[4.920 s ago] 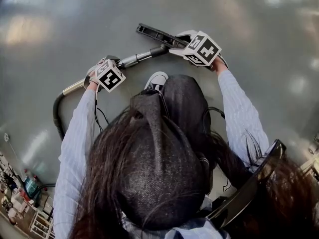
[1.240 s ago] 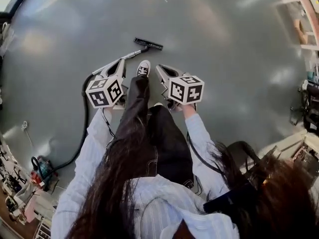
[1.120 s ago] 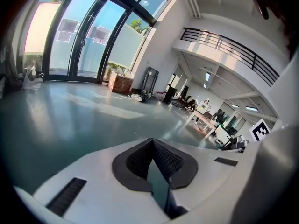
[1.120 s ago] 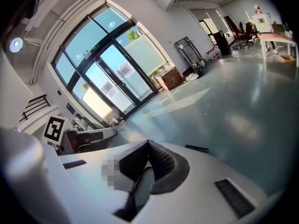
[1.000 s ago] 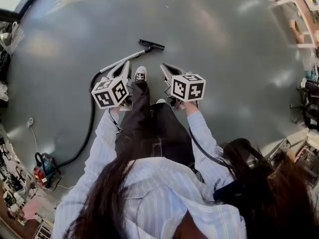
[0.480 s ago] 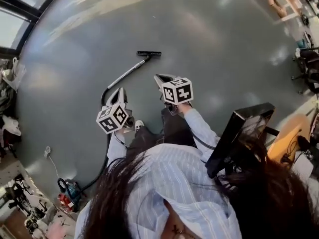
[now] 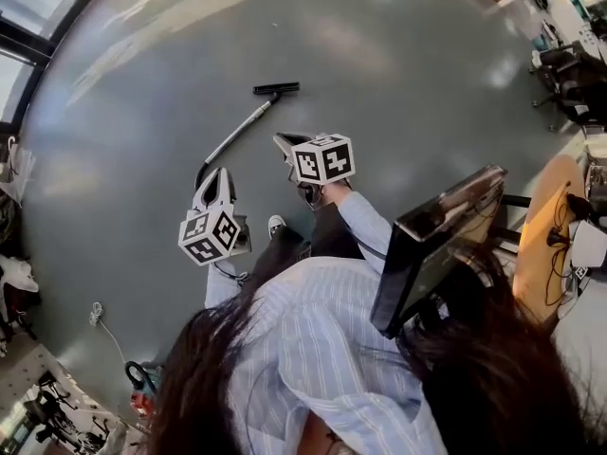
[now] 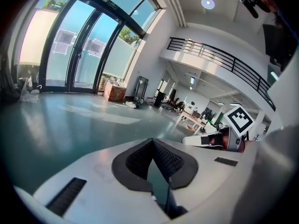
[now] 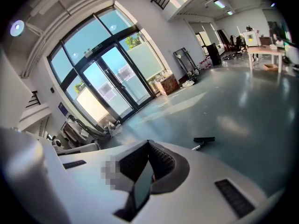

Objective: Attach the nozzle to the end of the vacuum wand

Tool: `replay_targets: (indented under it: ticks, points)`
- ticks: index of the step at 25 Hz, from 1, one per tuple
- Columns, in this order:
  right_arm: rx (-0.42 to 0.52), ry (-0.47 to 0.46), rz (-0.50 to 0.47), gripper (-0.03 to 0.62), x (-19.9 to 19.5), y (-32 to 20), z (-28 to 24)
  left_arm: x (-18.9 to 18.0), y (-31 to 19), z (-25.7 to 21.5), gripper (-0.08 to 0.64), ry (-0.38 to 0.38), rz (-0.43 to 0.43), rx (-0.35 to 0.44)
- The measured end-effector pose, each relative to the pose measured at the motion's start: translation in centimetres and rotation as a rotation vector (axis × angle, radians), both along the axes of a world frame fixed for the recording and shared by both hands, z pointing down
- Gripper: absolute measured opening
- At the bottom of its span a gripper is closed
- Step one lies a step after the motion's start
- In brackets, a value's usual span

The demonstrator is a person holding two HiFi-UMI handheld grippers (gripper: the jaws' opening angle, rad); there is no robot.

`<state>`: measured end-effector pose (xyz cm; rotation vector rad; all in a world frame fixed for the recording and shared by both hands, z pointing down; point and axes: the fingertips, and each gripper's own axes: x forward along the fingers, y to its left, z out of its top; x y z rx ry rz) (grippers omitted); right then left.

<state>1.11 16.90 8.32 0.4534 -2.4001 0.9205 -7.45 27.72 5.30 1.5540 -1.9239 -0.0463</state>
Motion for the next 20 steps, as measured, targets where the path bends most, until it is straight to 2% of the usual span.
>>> replay_targets:
  ticks: [5,10,13,17,20]
  points:
    - [-0.021,0.027,0.031,0.006,-0.4,5.7,1.0,-3.1,4.8,0.8,0.005,0.005,0.003,0.012]
    - [-0.007,0.075,0.043,0.006,2.3,7.7,0.8,-3.0,5.6,0.4,0.006,0.04,-0.01,0.069]
    - [0.008,0.089,0.076,0.006,4.9,7.8,-0.2,-0.9,5.8,-0.4,0.005,0.058,-0.01,0.107]
    - [0.013,0.054,0.076,0.006,7.8,8.6,-1.1,3.0,6.0,-0.8,0.005,0.076,0.012,0.114]
    - [0.069,0.082,0.054,0.006,11.7,9.2,-1.5,6.9,5.9,-1.6,0.005,0.076,0.029,0.125]
